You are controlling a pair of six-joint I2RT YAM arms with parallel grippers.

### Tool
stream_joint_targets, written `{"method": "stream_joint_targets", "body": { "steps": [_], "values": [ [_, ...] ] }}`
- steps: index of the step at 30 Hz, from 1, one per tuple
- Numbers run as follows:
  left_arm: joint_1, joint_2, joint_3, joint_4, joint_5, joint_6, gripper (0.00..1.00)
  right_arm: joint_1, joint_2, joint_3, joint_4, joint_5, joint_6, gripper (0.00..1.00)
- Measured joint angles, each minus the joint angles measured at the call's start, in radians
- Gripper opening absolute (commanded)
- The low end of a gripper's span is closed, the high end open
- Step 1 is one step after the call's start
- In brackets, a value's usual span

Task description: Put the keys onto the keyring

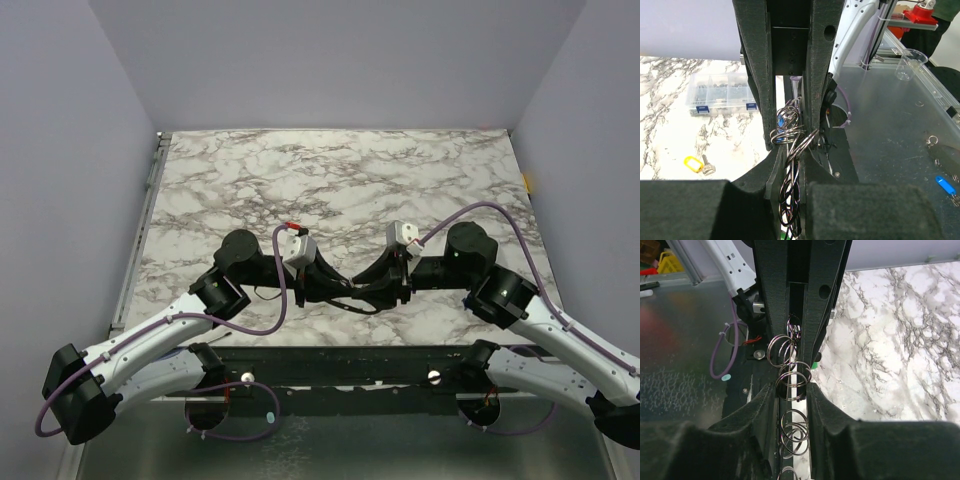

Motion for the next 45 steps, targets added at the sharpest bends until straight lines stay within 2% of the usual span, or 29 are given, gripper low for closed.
{"method": "stream_joint_targets", "body": {
  "steps": [14, 17, 21, 26, 28, 29, 30, 32, 33, 36, 37, 38, 40, 41, 43, 45],
  "values": [
    [-0.007, -0.013, 0.000, 0.000, -0.019, 0.006, 0.00, 0.000, -0.038, -0.037, 0.050, 0.003, 0.003, 0.03],
    [-0.010, -0.025, 0.000, 0.000, -0.028, 0.008, 0.07, 0.000, -0.047, -0.043, 0.071, 0.005, 0.003, 0.01],
    [-0.013, -0.041, -0.002, 0.001, -0.053, 0.013, 0.22, 0.000, -0.056, -0.046, 0.088, 0.011, 0.003, 0.01],
    [-0.007, -0.088, -0.018, 0.000, -0.093, 0.025, 0.35, 0.000, -0.093, -0.047, 0.080, 0.015, -0.004, 0.01],
    [-0.006, -0.103, -0.019, 0.001, -0.106, 0.031, 0.37, 0.000, -0.103, -0.047, 0.076, 0.018, 0.002, 0.01],
    [-0.006, -0.113, -0.019, 0.001, -0.113, 0.035, 0.36, 0.000, -0.106, -0.047, 0.075, 0.019, -0.001, 0.01],
    [-0.006, -0.118, -0.019, 0.001, -0.116, 0.036, 0.27, 0.000, -0.106, -0.047, 0.074, 0.019, -0.001, 0.01],
    [-0.006, -0.127, -0.019, 0.004, -0.123, 0.037, 0.03, 0.000, -0.106, -0.047, 0.073, 0.022, -0.001, 0.01],
    [-0.006, -0.130, -0.019, 0.005, -0.124, 0.040, 0.00, 0.000, -0.106, -0.047, 0.073, 0.022, -0.001, 0.01],
    [-0.006, -0.129, -0.019, 0.005, -0.129, 0.052, 0.00, 0.000, -0.105, -0.047, 0.073, 0.023, -0.001, 0.01],
    [-0.006, -0.129, -0.019, 0.005, -0.130, 0.053, 0.00, 0.000, -0.104, -0.047, 0.073, 0.025, 0.000, 0.04],
    [-0.006, -0.129, -0.019, 0.004, -0.130, 0.057, 0.00, 0.000, -0.102, -0.047, 0.073, 0.028, 0.000, 0.12],
    [-0.006, -0.129, -0.019, -0.001, -0.135, 0.066, 0.00, 0.000, -0.100, -0.048, 0.072, 0.045, 0.006, 0.34],
    [-0.006, -0.129, -0.019, -0.011, -0.150, 0.078, 0.00, 0.000, -0.101, -0.050, 0.073, 0.064, 0.009, 0.39],
    [-0.006, -0.129, -0.018, -0.045, -0.193, 0.095, 0.21, 0.000, -0.104, -0.063, 0.078, 0.141, 0.032, 0.42],
    [-0.006, -0.129, -0.015, -0.085, -0.261, 0.104, 0.45, 0.000, -0.106, -0.090, 0.089, 0.244, 0.082, 0.58]
  ]
}}
